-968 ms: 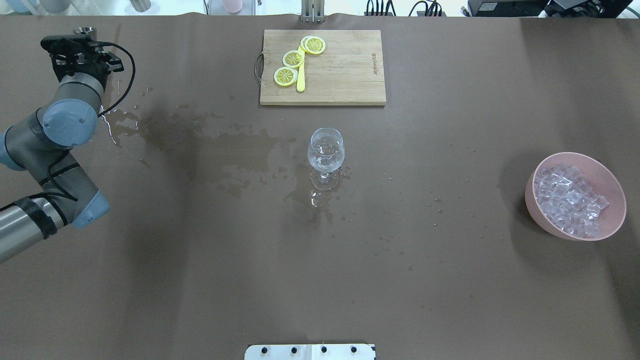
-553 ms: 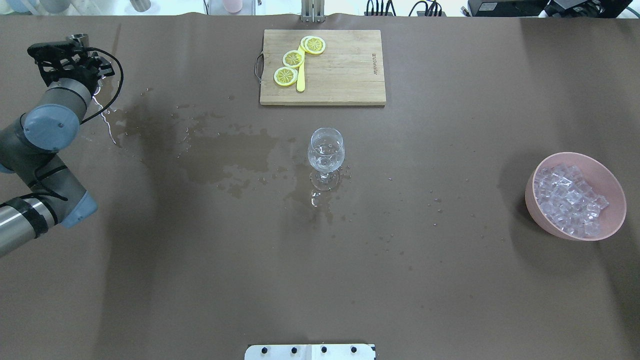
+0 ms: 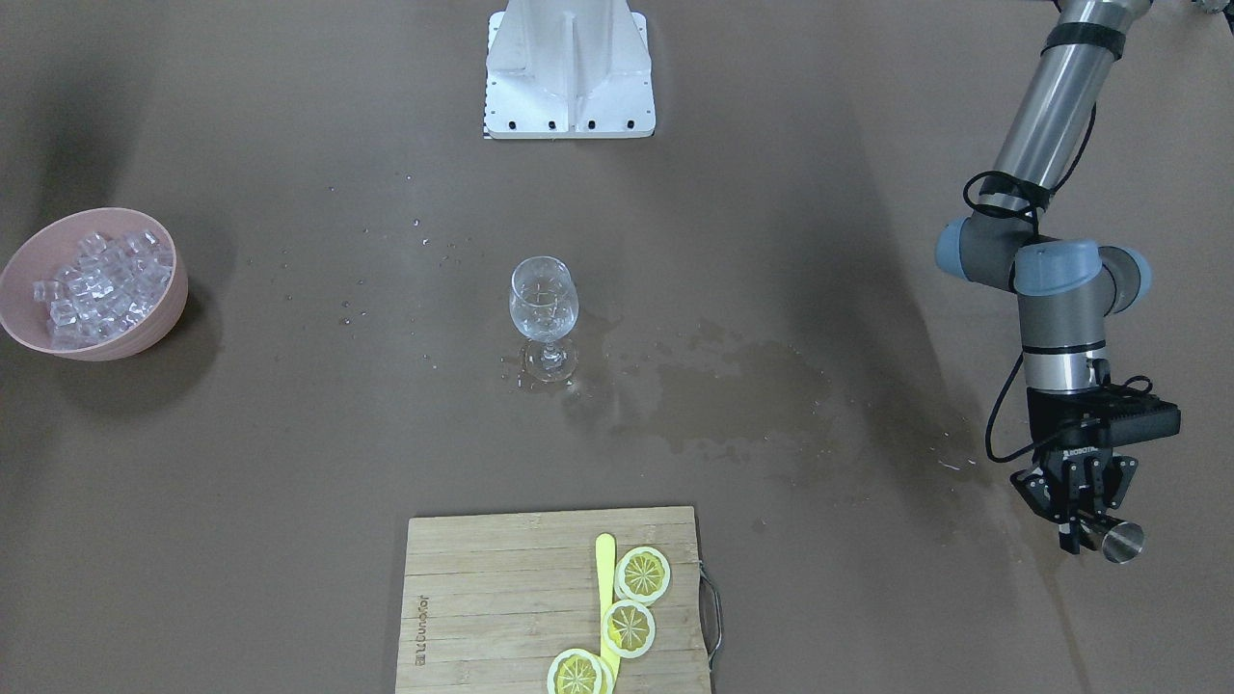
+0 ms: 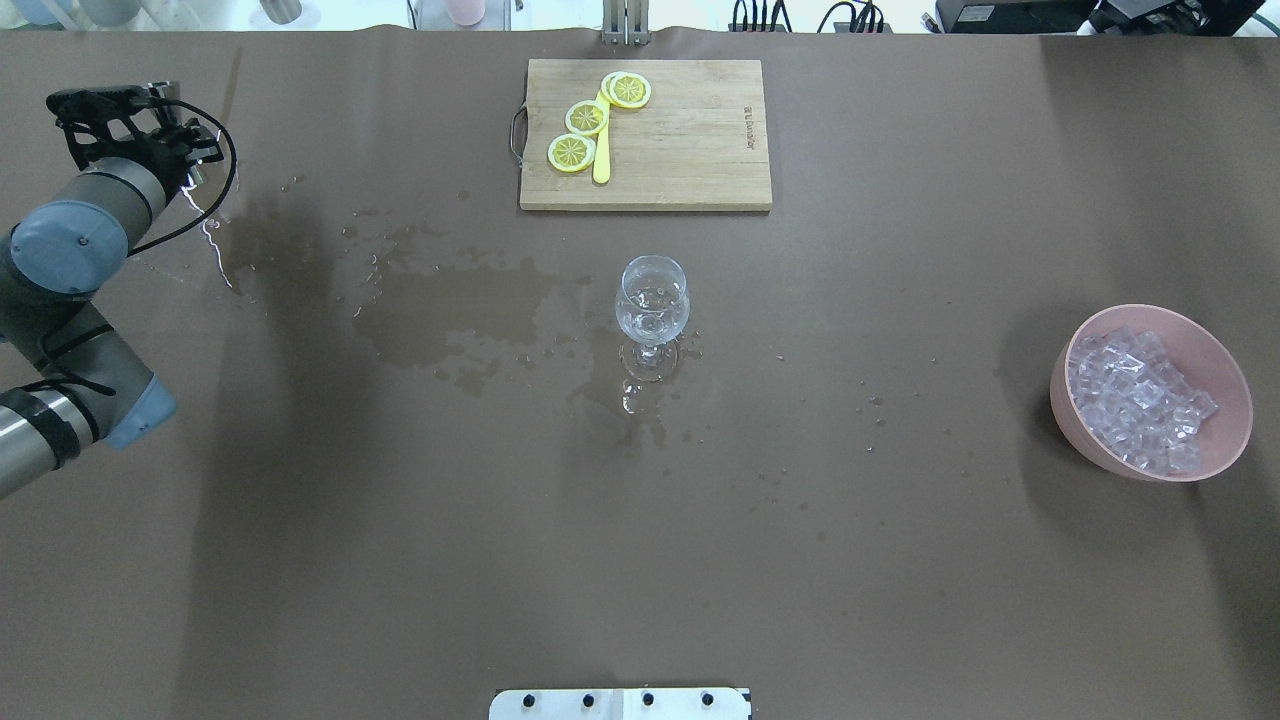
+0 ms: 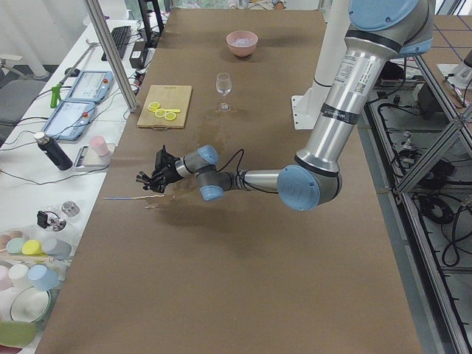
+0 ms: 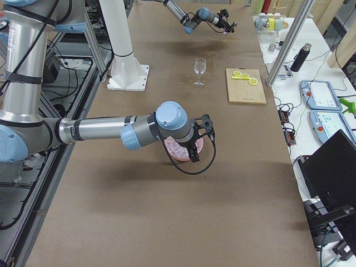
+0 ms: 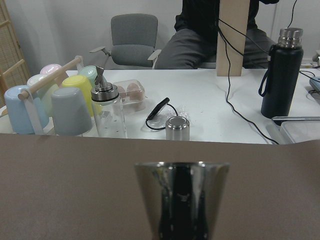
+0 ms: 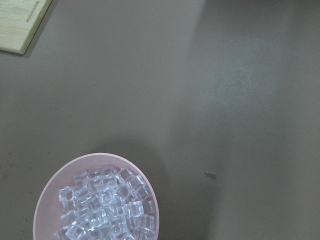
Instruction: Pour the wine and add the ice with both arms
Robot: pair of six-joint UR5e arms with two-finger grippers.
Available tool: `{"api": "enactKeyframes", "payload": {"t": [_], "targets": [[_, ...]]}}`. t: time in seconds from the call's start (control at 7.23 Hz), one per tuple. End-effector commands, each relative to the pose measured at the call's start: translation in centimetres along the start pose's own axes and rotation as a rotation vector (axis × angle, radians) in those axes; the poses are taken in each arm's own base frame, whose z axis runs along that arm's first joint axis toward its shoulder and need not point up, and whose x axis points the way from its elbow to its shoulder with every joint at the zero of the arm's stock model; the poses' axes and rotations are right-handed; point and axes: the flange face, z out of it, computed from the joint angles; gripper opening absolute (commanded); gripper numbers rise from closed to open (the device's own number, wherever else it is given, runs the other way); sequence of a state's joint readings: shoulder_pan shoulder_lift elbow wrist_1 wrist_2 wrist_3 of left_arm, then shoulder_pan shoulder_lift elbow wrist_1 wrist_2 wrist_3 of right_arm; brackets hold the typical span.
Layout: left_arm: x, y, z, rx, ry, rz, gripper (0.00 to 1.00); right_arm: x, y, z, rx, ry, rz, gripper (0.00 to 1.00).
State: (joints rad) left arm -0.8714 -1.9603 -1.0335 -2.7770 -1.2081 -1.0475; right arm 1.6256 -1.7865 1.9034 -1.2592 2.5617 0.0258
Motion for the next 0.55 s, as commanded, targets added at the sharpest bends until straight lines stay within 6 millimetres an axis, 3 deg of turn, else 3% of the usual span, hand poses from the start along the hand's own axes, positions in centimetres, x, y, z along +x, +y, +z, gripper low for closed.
{"api": "enactKeyframes", "payload": {"t": [0.0, 0.14, 0.28, 0.41], "targets": [[0.03, 0.47, 0.21, -0.016, 0.001, 0.004, 0.0, -0.09, -0.07, -0.01, 0.0, 0.001, -0.001, 1.0], [0.28, 0.48, 0.16, -0.027, 0.013, 0.002, 0.0, -0.09, -0.15, -0.03, 0.001, 0.004, -0.002, 1.0], [0.39, 0.44, 0.16, -0.027, 0.015, 0.002, 0.28, -0.07, -0.16, -0.03, 0.001, 0.006, -0.001, 1.0], [0.54, 0.44, 0.16, -0.033, 0.02, 0.0, 0.36, -0.06, -0.16, -0.03, 0.001, 0.007, -0.002, 1.0]]}}
